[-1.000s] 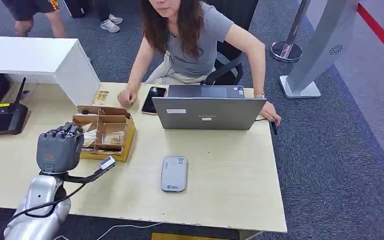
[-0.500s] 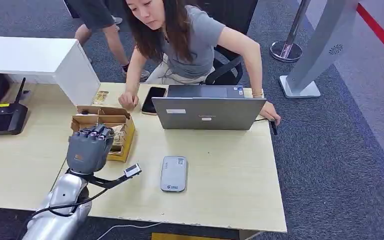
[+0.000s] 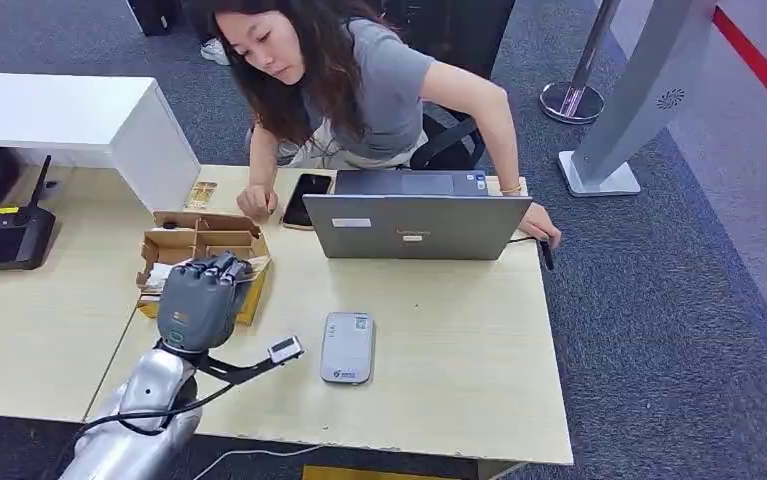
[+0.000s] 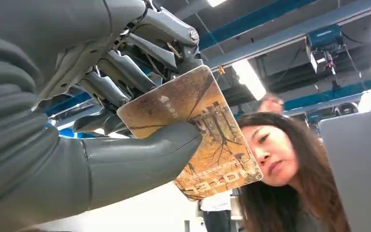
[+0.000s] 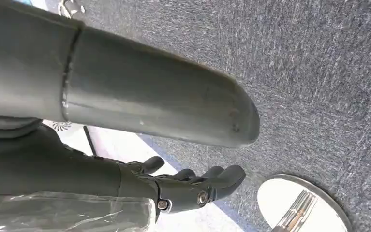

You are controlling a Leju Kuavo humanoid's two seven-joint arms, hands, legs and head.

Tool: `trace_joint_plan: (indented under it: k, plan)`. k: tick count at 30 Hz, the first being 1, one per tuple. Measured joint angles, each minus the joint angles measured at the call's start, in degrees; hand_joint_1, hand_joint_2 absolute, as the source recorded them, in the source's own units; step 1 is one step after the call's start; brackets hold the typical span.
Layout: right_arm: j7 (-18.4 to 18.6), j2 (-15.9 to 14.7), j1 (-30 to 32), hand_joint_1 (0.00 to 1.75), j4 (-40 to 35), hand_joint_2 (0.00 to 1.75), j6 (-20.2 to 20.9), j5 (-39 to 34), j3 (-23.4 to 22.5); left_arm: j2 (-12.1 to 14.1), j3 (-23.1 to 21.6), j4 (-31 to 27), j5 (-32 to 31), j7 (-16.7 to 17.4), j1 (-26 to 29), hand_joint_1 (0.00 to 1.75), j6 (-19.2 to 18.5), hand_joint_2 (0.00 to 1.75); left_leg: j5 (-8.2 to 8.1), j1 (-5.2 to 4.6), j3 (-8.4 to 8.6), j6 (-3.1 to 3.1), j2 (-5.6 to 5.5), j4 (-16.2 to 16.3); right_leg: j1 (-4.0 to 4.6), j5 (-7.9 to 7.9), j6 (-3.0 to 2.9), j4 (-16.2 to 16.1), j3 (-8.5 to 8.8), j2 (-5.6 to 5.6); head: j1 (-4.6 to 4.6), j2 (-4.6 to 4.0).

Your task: Pass the card to the sensor for recognition and then transmit it.

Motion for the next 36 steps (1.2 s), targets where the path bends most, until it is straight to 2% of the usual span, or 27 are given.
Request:
trace_joint_plan:
  k: [36]
  plan:
    - [0.63, 0.0, -1.39, 0.0, 0.0, 0.0, 1.03, 0.09, 1.77, -4.42, -9.75, 10.89, -0.44, -3.56, -2.03, 1.75, 2.05, 1.75, 0.0, 0.0, -0.01, 0.0, -0.01, 0.0, 0.0, 0.0, 0.0, 0.0, 0.0, 0.0, -0.02, 0.0]
